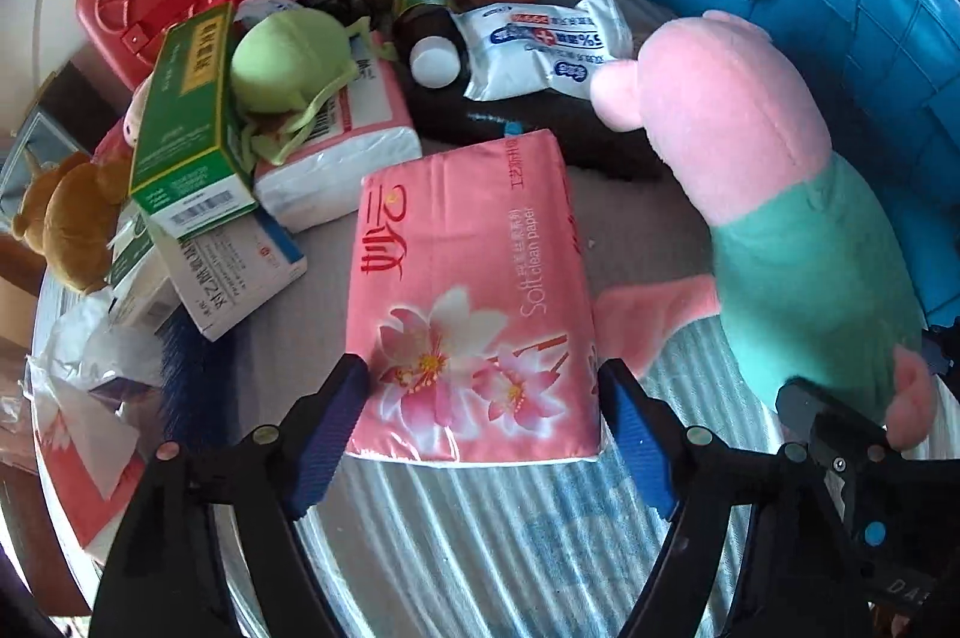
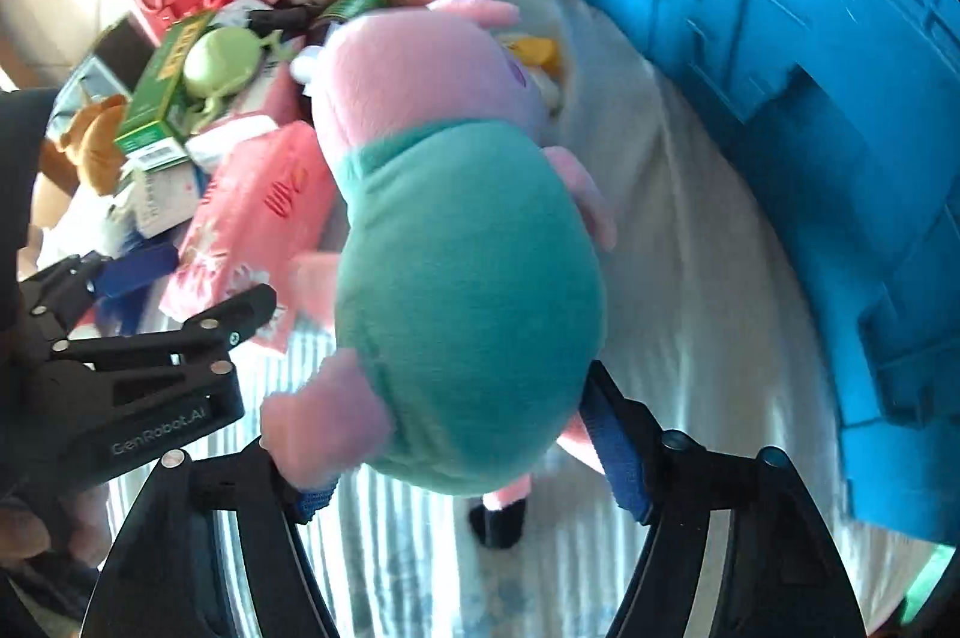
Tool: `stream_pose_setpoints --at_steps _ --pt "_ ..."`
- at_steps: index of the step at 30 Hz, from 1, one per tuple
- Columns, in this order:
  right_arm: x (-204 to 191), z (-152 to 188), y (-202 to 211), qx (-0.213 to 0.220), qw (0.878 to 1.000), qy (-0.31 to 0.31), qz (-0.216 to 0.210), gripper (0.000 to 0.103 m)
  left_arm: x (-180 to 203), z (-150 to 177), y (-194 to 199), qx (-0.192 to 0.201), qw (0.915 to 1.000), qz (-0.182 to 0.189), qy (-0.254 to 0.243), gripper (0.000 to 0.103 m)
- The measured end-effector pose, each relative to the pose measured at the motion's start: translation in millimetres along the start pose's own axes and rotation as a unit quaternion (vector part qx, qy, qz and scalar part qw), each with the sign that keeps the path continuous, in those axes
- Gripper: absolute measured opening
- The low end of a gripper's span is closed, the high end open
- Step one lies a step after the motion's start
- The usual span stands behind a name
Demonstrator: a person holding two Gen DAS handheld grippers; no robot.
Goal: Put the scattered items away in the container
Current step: 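Grasp the pink tissue pack with the left tool while the right tool grasps the pig plush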
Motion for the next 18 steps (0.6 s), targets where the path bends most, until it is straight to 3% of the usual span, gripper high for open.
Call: stream_pose_setpoints --at_steps 2,7,14,18 --pt "-2.6 -3.8 -1.8 0.004 1.0 0.021 0.022 0.085 -3.6 -2.7 -0.2 -0.004 0.9997 0.004 0.025 0.078" --pt "-10.0 -17.3 -11.5 0.007 0.995 0.086 0.056 0.092 0.8 -13.7 -7.2 0.003 0.9996 -0.001 0.029 0.081" --pt "-15.0 -18.4 -20.9 0.015 0.988 0.142 0.061 0.092 2.5 -16.0 -21.7 0.004 0.9996 -0.016 0.021 0.091" --pt "-12.1 -16.8 -28.0 0.012 0.987 0.151 0.052 0.091 -3.0 -21.8 -28.7 0.019 0.9995 -0.018 0.017 0.089"
Point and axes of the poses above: each gripper's, at about its wrist camera, not at the fingertips, and y roughly against the way its jaws point, x to its right, z to its underside, the point moved 4 cm from there along -y, roughly the way its jaws point, and after that the axes turned 7 degrees about x, right-handed, at the moved point
